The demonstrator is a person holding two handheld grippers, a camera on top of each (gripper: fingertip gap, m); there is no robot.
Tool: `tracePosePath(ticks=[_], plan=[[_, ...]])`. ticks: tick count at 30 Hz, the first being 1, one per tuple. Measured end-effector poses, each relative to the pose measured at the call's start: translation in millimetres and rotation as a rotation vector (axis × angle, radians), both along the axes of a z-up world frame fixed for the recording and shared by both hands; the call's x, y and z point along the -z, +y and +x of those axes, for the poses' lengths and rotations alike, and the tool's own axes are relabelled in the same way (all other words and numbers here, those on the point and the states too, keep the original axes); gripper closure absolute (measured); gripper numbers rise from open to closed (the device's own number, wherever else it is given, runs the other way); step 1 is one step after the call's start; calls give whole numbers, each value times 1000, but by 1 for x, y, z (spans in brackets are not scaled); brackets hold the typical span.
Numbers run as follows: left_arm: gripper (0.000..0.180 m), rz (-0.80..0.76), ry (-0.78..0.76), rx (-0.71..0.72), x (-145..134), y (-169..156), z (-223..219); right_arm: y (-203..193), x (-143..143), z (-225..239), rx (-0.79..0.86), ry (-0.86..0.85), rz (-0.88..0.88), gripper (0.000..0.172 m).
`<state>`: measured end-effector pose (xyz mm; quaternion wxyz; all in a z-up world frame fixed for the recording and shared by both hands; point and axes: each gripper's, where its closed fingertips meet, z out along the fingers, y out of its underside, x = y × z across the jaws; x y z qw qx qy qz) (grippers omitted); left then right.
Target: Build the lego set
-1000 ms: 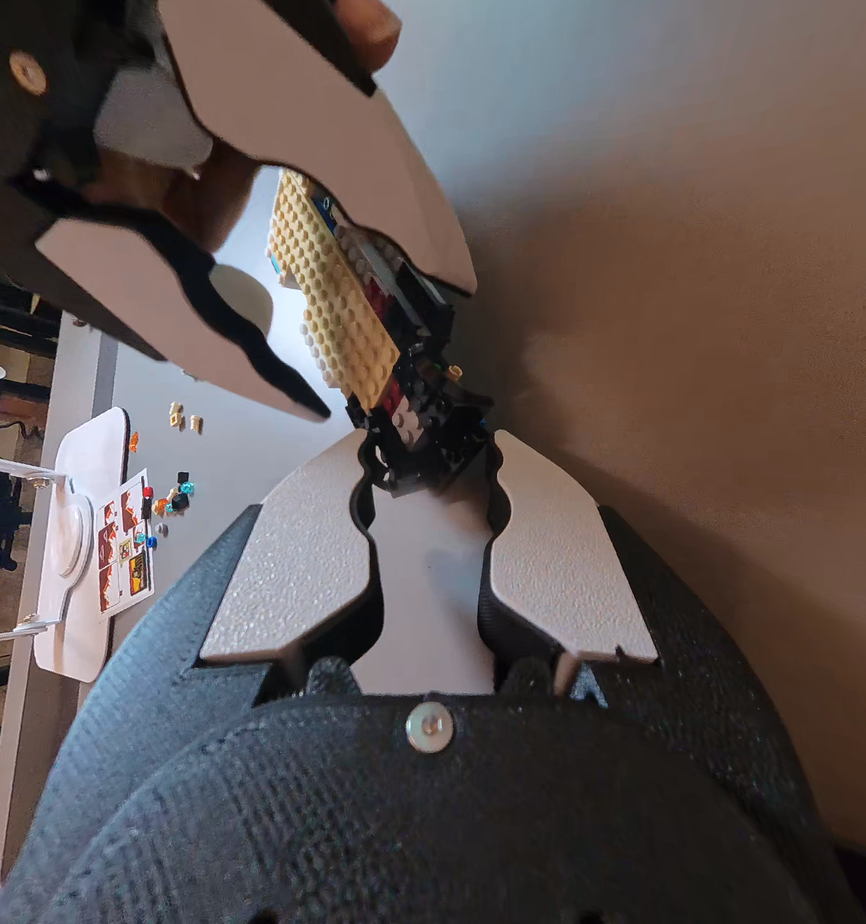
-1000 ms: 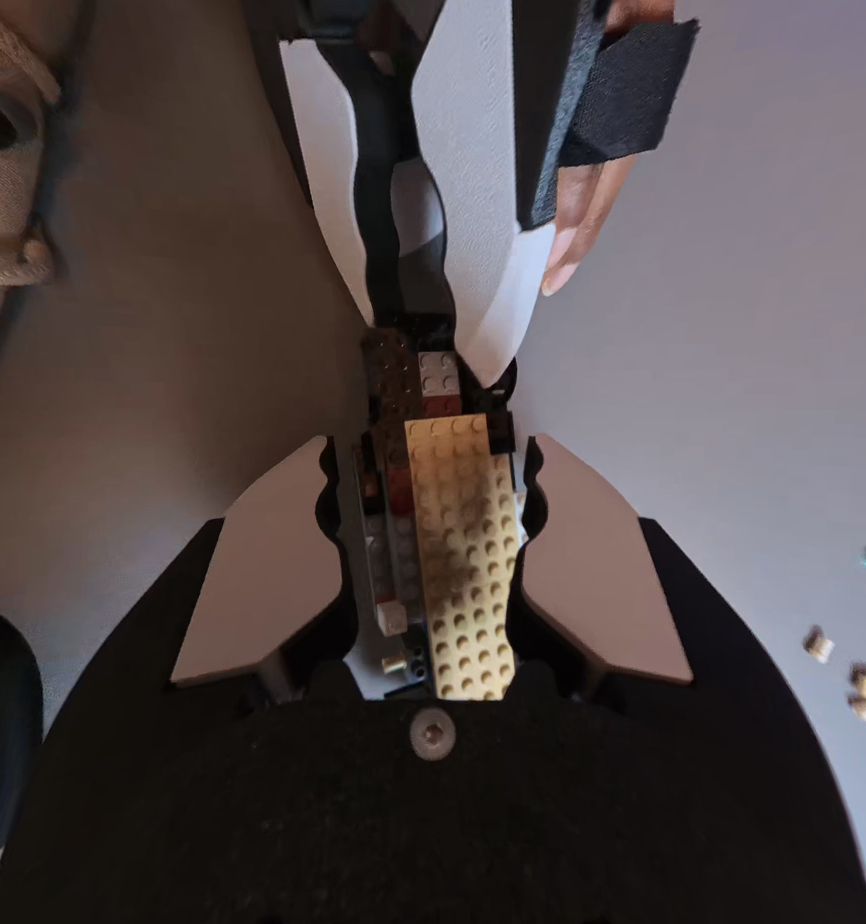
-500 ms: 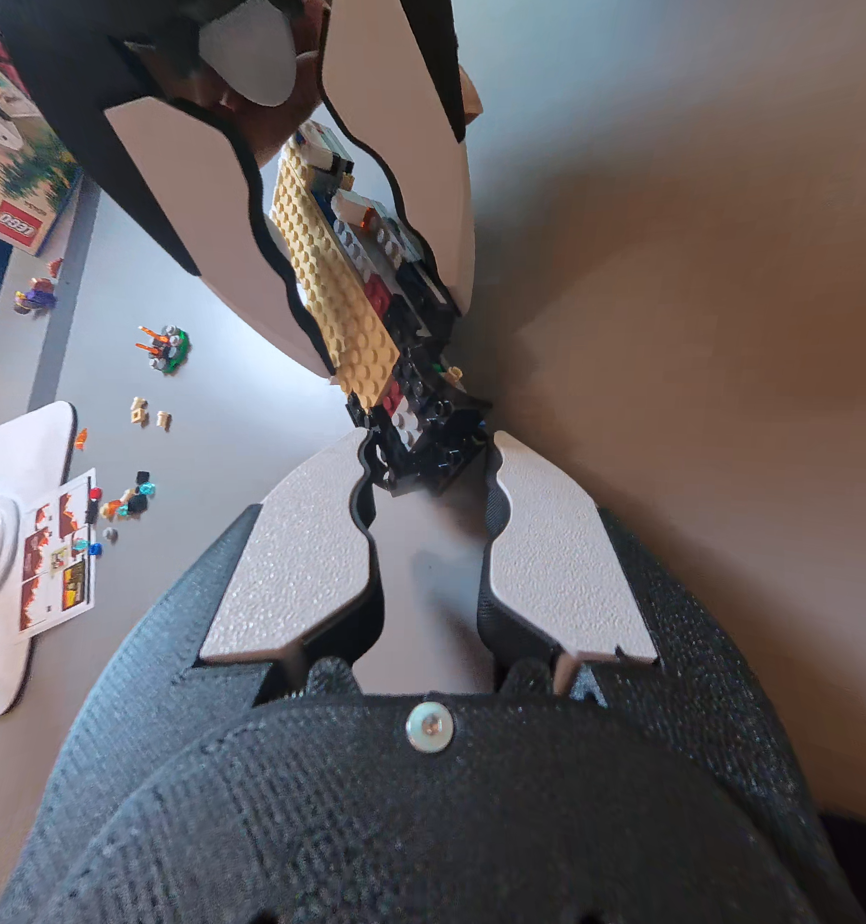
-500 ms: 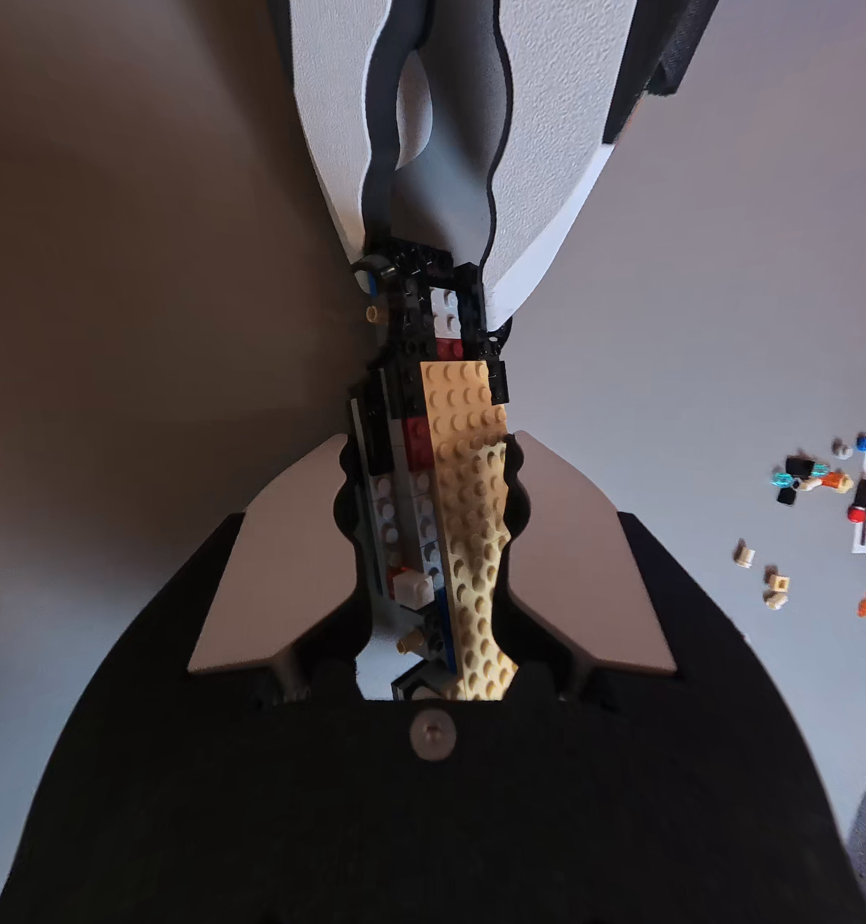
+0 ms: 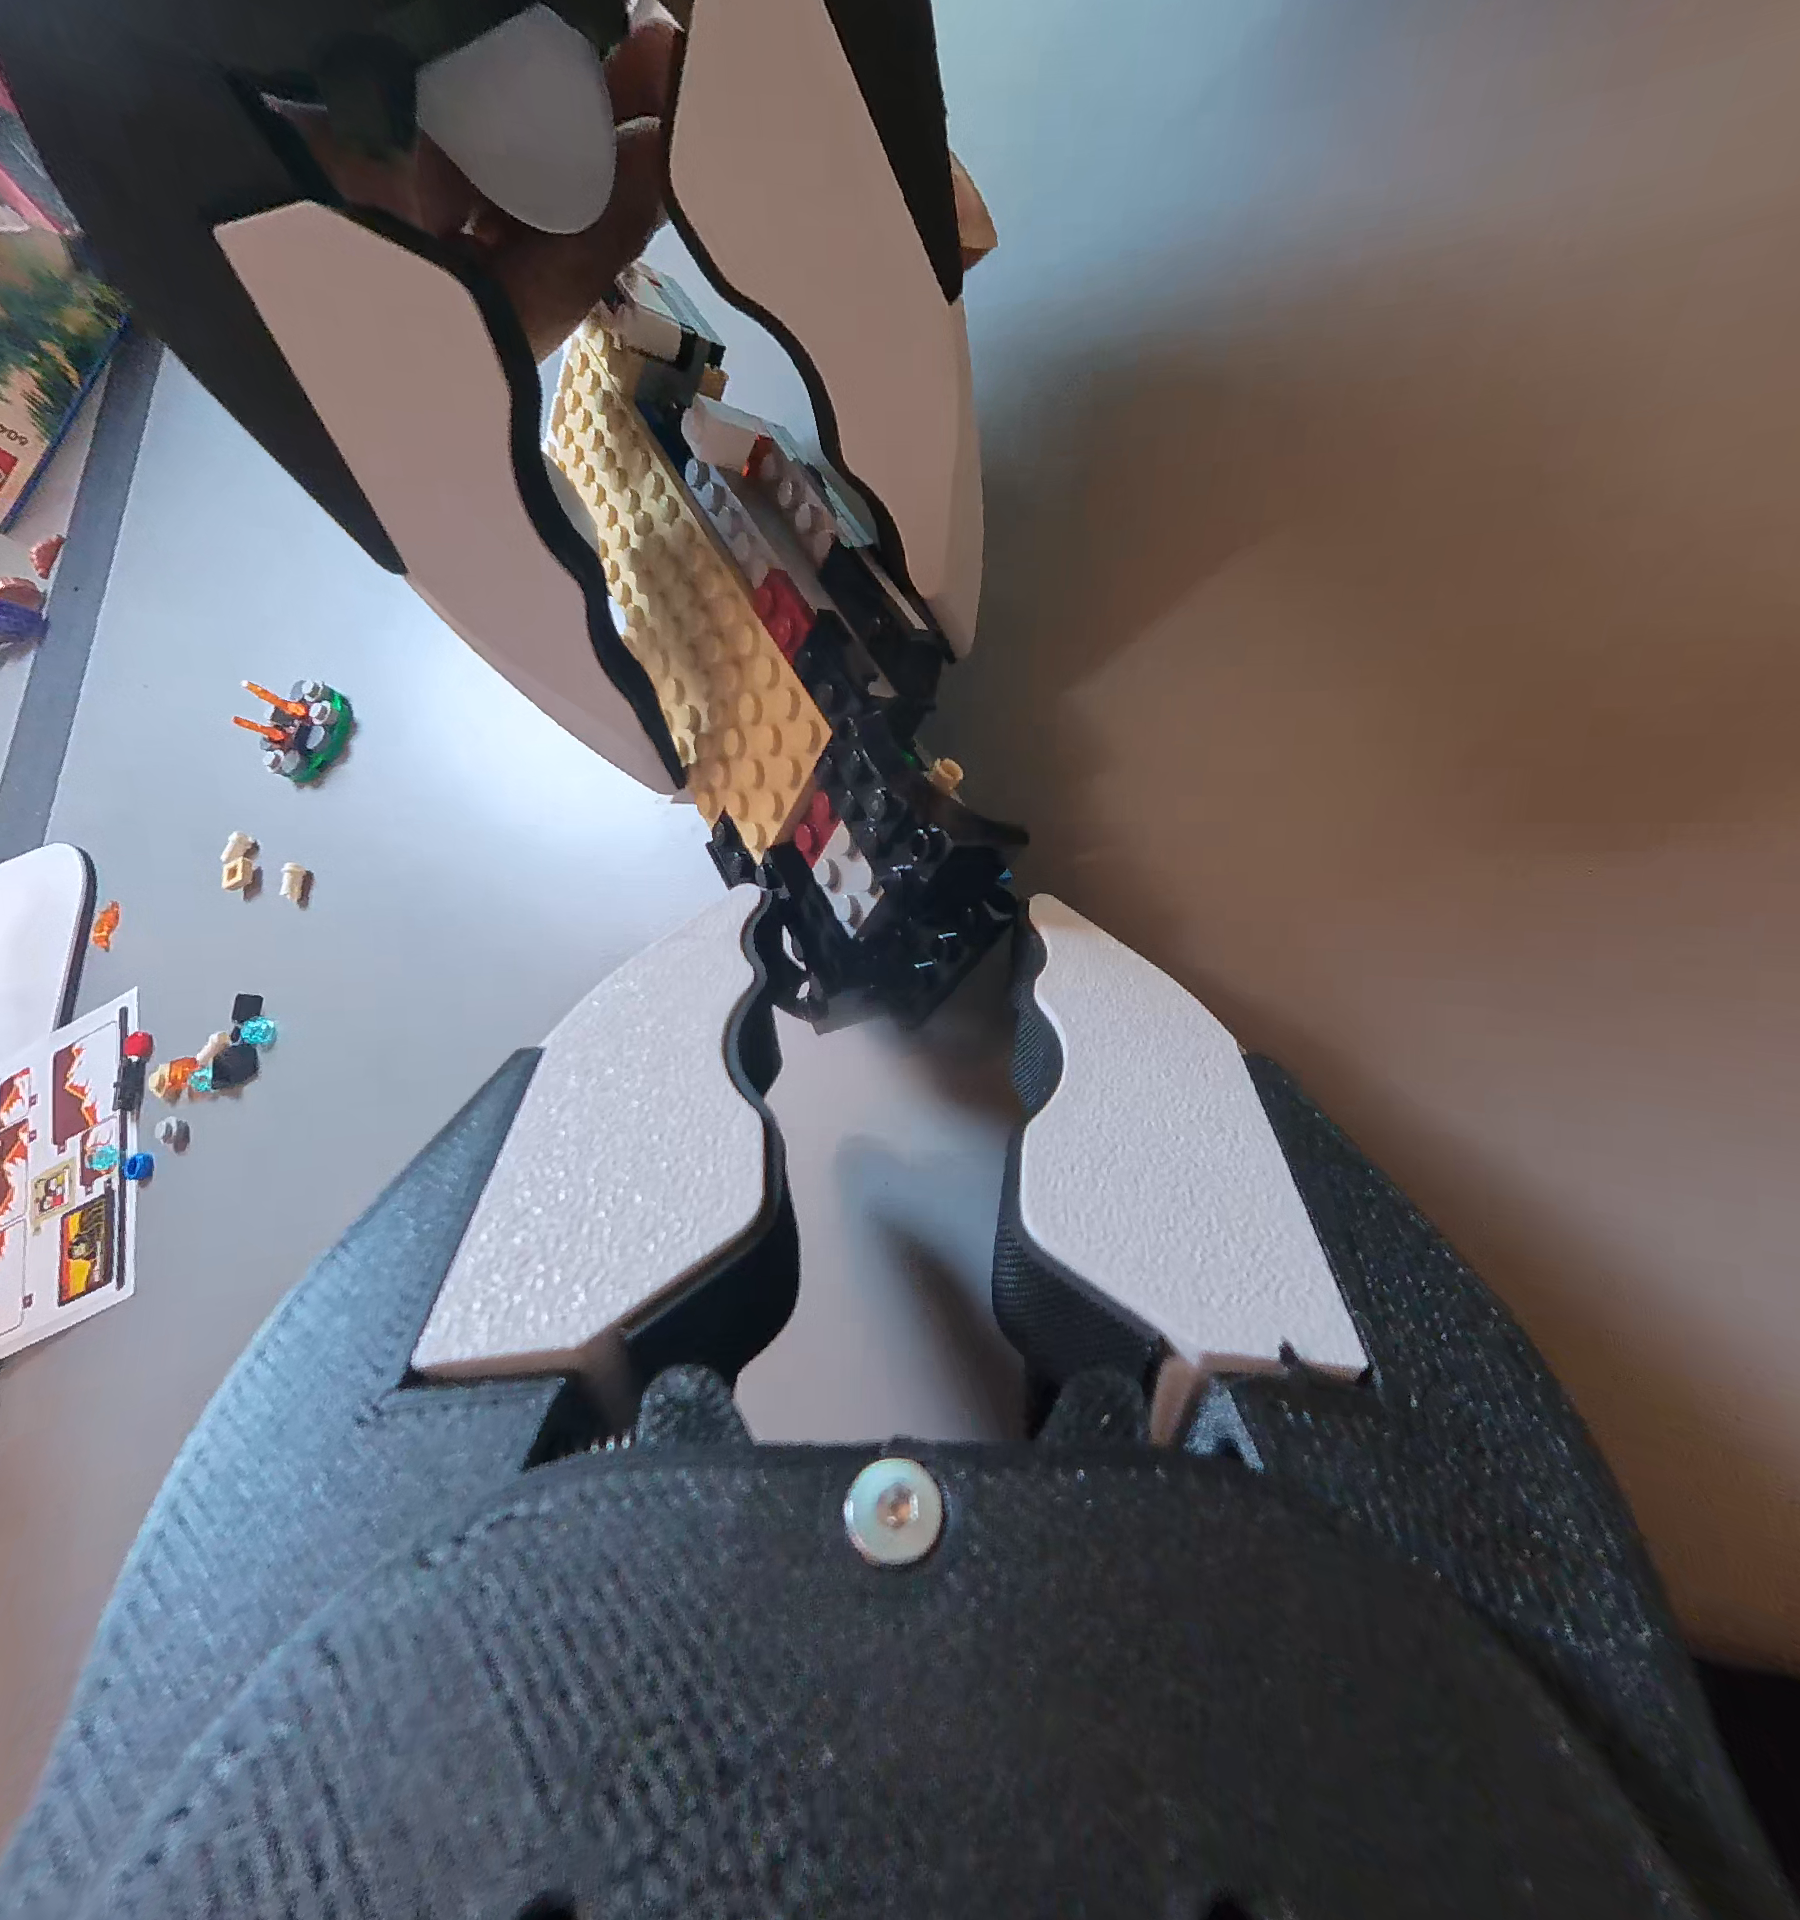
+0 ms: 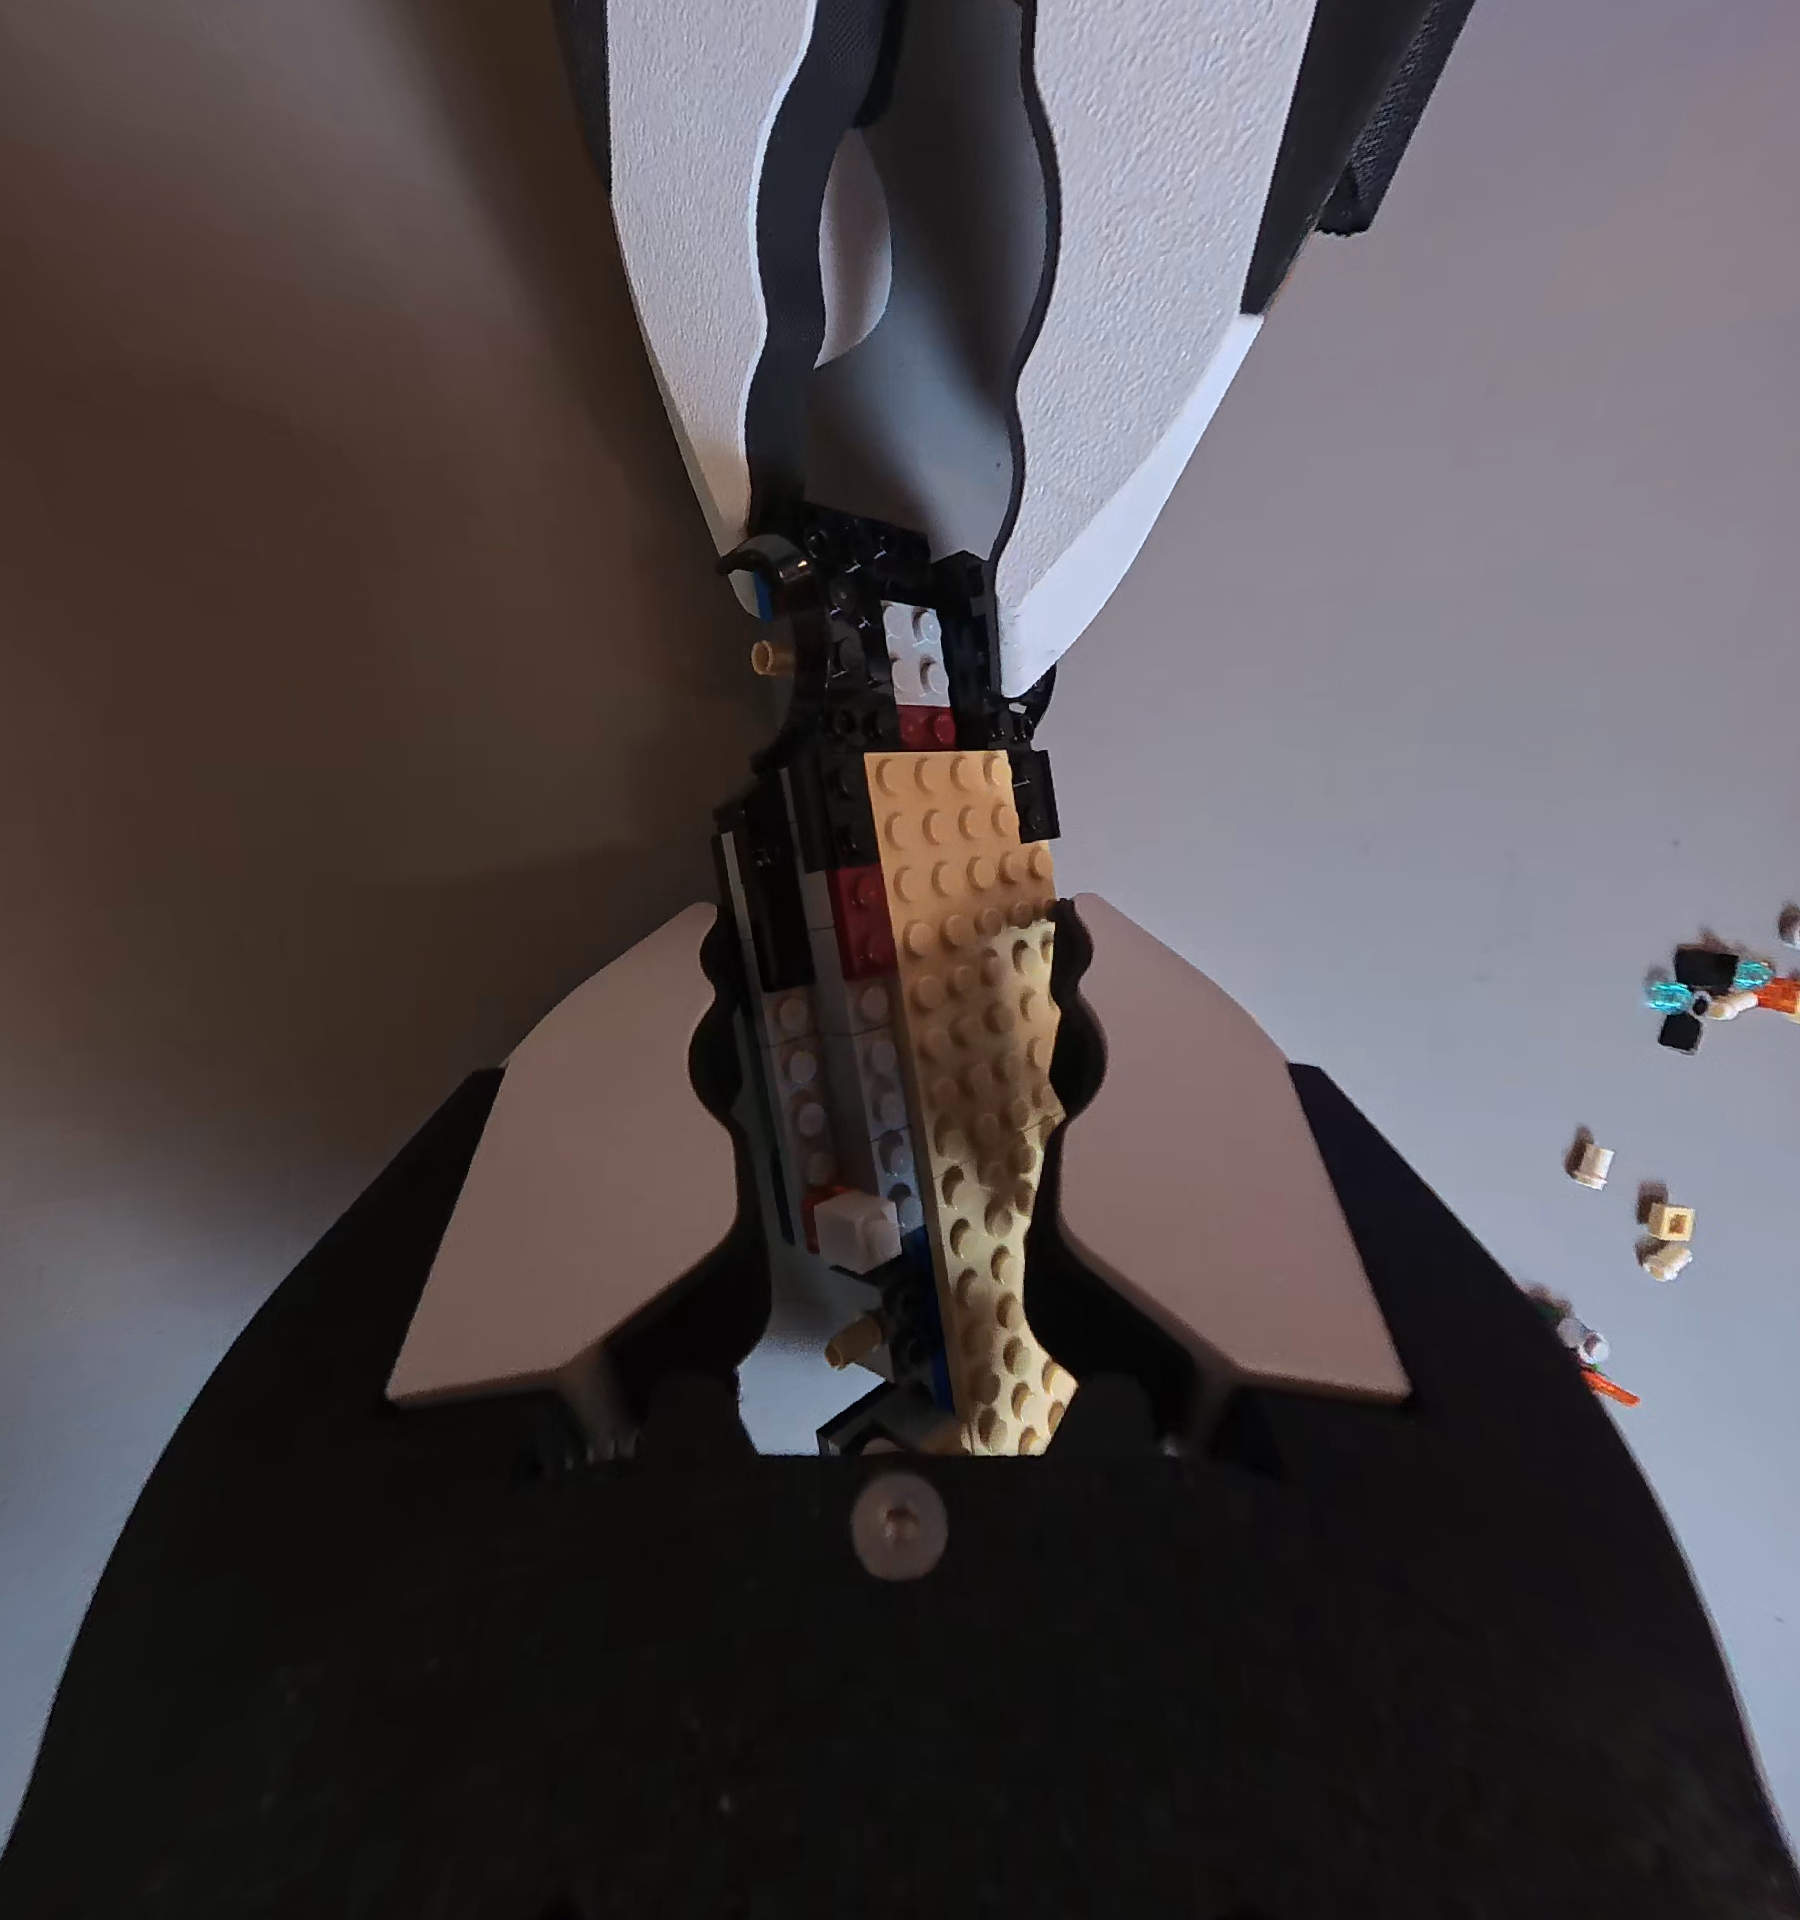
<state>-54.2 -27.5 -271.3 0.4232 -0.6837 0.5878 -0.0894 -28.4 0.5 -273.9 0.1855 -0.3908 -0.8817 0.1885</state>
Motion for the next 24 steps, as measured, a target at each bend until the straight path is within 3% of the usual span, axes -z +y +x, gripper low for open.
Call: tracePosePath(ticks=[20, 24], plan=[[146, 212, 101, 78, 0, -5, 5, -4, 2, 3, -9, 45, 40, 113], [151, 287, 150, 108, 2, -8, 9, -5, 3, 5, -42, 39, 118, 113]])
